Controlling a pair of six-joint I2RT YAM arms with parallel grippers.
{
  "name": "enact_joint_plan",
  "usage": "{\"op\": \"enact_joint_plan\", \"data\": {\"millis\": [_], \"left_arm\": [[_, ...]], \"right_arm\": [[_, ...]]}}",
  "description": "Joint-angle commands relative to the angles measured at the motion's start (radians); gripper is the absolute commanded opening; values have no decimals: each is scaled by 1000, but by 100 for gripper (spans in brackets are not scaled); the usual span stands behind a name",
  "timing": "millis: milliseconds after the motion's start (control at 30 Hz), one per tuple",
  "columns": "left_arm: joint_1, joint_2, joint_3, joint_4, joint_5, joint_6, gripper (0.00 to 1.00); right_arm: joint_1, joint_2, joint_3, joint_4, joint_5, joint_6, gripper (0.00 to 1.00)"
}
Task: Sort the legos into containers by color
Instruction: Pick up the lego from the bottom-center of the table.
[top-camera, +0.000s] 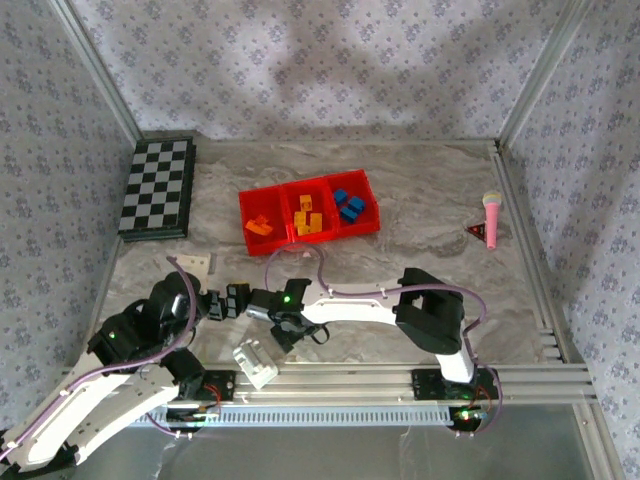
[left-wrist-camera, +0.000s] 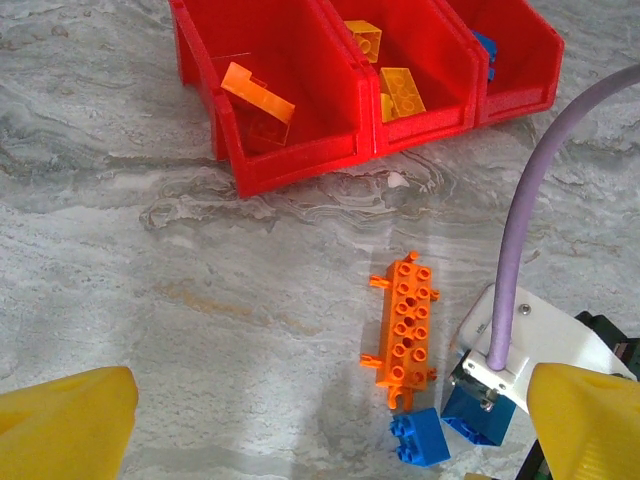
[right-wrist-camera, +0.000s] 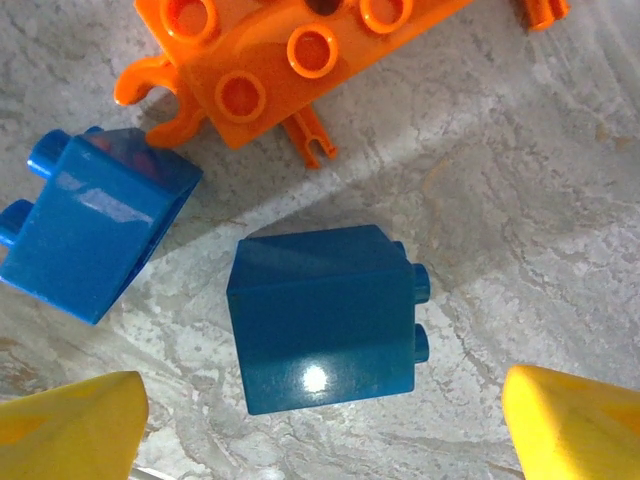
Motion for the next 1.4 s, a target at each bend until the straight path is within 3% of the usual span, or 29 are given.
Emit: {"op": "enact_joint_plan", "data": {"millis": [0, 600, 967, 1367], "left_arm": [[-8, -5, 0, 27, 38, 2, 100], [-8, -28, 0, 18, 15, -6, 100], [-9, -28, 1, 17, 11, -8, 100], [-8, -28, 1, 15, 2, -8, 100]], "right_arm": [[-7, 28, 16, 16, -16, -35, 89], [-33, 73, 9, 53, -39, -65, 72], [-45, 89, 23, 21, -20, -84, 53], [-80, -62, 14, -69, 60, -142, 42]]}}
